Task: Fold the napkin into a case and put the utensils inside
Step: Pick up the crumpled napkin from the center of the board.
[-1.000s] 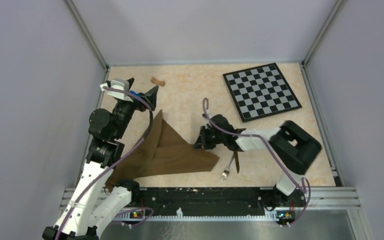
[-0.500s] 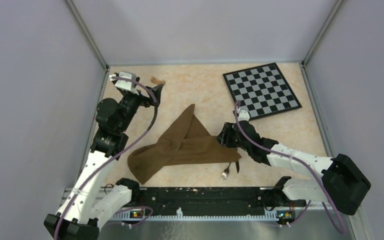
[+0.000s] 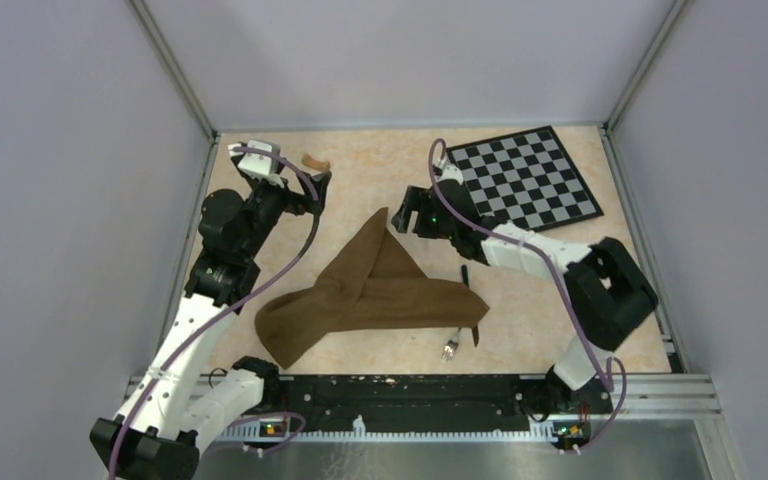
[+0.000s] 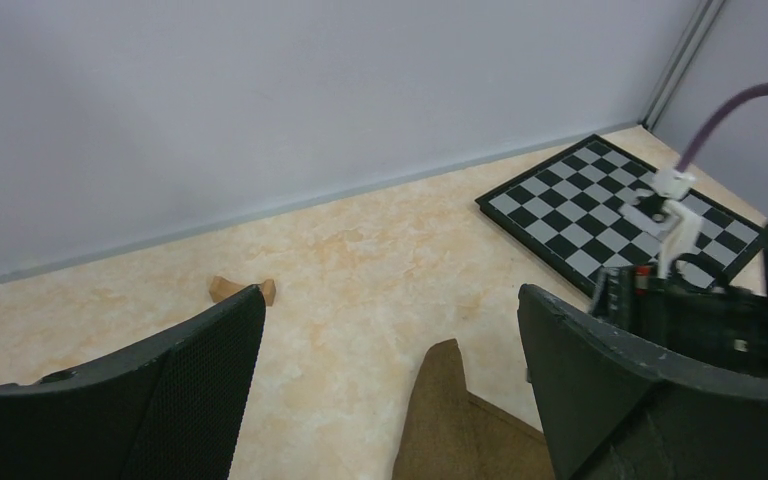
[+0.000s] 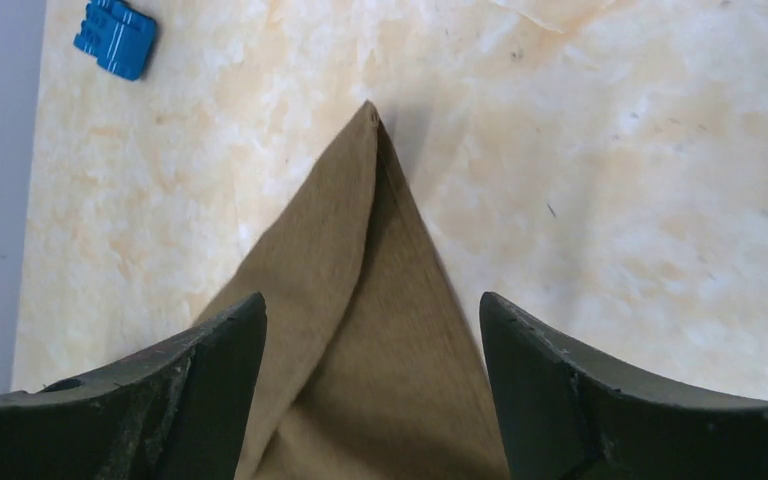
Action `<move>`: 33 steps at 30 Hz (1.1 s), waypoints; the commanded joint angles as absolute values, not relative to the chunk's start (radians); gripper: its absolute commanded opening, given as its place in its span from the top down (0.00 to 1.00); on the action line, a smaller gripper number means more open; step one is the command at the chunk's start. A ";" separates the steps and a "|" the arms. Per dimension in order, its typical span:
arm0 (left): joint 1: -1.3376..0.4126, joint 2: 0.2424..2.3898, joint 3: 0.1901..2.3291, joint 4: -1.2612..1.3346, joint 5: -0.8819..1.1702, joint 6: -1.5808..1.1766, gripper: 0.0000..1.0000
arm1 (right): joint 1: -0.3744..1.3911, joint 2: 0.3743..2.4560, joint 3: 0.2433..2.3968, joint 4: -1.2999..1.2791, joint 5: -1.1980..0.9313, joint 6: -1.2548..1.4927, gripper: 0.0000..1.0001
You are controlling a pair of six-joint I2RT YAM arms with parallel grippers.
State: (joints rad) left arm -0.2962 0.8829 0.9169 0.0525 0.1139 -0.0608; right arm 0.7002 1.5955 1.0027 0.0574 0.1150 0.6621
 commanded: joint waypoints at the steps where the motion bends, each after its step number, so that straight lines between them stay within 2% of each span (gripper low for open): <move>1: -0.299 0.884 0.957 0.083 0.141 -0.077 0.00 | 0.676 1.766 1.155 0.130 0.014 0.738 0.25; 10: -0.301 0.896 0.959 0.086 0.175 -0.094 0.00 | 0.669 2.056 1.380 0.108 -0.038 0.739 0.41; 13: -0.301 0.900 0.960 0.086 0.178 -0.094 0.00 | 0.667 2.114 1.440 0.089 -0.050 0.744 0.50; 16: -0.301 0.907 0.960 0.084 0.173 -0.091 0.00 | 0.667 2.155 1.490 0.060 -0.049 0.771 0.70; 17: -0.301 0.910 0.959 0.084 0.171 -0.090 0.00 | 0.664 2.160 1.505 0.049 -0.039 0.777 0.81; 18: -0.301 0.916 0.959 0.083 0.165 -0.089 0.00 | 0.654 2.159 1.518 0.041 -0.036 0.789 0.99; 24: -0.330 1.024 0.986 0.042 0.101 -0.090 0.00 | 0.499 2.018 1.493 -0.083 0.040 0.854 1.00; 29: -0.341 1.230 1.146 -0.338 0.190 -0.233 0.00 | 0.391 1.974 1.509 -0.261 -0.019 0.837 1.00; 33: -0.360 1.223 1.035 -0.448 0.159 -0.362 0.00 | 0.322 1.915 1.411 -0.211 -0.108 0.816 1.00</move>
